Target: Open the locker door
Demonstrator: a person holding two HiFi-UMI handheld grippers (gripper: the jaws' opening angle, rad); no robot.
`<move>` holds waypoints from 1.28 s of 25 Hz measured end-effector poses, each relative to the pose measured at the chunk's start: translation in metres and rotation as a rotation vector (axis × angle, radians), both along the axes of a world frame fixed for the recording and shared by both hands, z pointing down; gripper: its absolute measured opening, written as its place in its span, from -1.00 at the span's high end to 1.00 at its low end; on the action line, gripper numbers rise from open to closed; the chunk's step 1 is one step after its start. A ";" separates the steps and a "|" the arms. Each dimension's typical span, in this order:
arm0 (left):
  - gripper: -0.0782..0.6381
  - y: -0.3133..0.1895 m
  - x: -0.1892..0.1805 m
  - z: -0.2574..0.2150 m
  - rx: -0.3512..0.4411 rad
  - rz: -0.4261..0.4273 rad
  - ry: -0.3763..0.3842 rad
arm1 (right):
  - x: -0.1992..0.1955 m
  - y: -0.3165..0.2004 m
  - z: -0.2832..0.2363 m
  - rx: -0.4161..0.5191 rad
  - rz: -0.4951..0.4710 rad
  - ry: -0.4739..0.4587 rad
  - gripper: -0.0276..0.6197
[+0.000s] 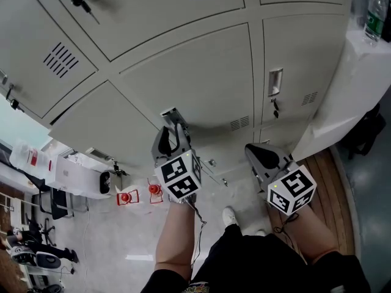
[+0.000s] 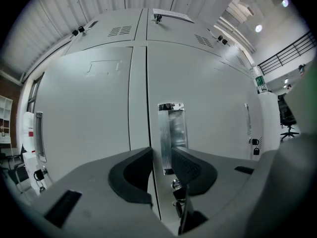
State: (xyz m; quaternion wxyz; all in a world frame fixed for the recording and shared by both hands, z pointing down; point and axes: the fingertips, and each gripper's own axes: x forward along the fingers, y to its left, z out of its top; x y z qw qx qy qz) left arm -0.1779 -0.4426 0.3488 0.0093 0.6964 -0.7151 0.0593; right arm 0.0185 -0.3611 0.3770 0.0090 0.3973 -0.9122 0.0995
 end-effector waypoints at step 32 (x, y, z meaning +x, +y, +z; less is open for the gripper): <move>0.45 0.122 0.067 0.000 0.004 0.046 0.010 | 0.027 0.075 -0.017 0.029 -0.126 -0.014 0.75</move>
